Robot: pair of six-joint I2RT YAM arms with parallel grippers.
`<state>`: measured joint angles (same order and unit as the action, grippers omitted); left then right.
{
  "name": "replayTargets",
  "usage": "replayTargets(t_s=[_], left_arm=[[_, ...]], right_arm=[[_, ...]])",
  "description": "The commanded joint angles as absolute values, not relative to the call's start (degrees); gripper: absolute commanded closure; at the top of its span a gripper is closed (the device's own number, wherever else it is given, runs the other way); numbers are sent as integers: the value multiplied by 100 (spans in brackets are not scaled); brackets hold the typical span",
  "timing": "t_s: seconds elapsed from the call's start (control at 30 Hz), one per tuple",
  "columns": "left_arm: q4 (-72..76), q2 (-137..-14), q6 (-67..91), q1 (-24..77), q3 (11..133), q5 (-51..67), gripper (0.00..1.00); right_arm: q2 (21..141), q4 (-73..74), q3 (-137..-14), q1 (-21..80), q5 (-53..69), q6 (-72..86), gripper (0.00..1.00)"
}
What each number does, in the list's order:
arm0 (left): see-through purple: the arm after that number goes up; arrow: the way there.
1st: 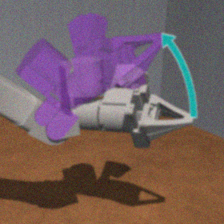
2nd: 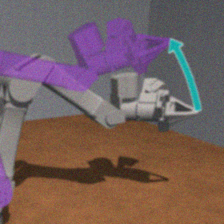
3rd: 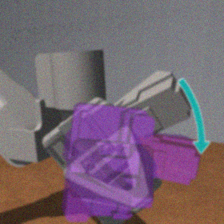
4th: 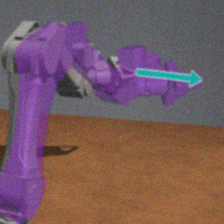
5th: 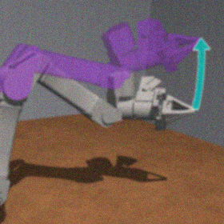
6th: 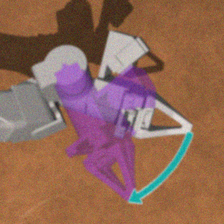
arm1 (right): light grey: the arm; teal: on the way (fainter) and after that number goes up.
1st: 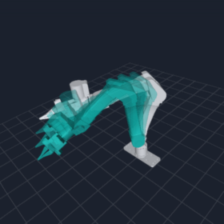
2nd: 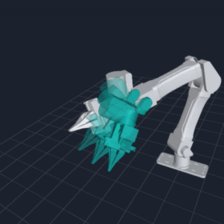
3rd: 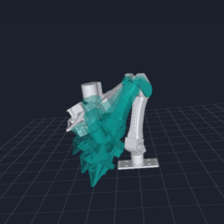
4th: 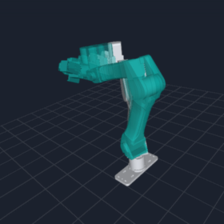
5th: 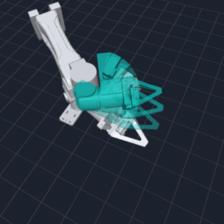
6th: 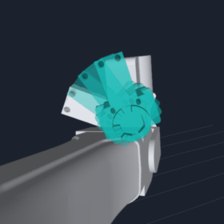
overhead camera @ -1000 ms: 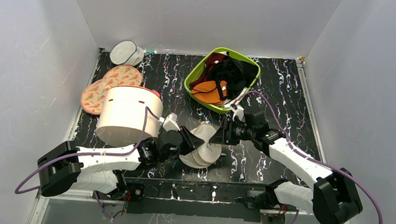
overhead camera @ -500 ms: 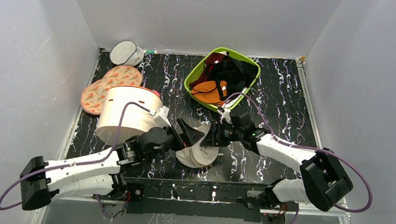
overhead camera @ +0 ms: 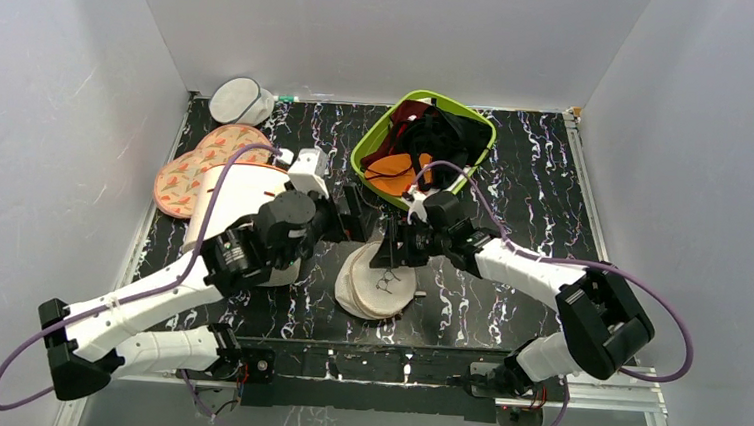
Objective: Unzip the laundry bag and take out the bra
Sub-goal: Close the laundry bag at the center of the board, then reset both arms
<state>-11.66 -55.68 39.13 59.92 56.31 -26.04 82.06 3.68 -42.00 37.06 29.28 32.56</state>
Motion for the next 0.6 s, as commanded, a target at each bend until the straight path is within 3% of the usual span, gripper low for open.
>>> replayTargets(t_s=[0.0, 0.33, 0.57], left_arm=[[-1358, -5923, 3004, 5174, 5929, -2055, 2], [-1353, -6129, 2161, 3355, 6809, -1211, 2], [-1541, -6257, 1638, 2416, 7605, -1195, 2]], right_arm=[[8011, 802, -4761, 3711, 2364, 2556, 35], [7294, 1815, -5281, 2599, 1404, 1958, 7], [6765, 2477, -6334, 1239, 1120, 1551, 2]])
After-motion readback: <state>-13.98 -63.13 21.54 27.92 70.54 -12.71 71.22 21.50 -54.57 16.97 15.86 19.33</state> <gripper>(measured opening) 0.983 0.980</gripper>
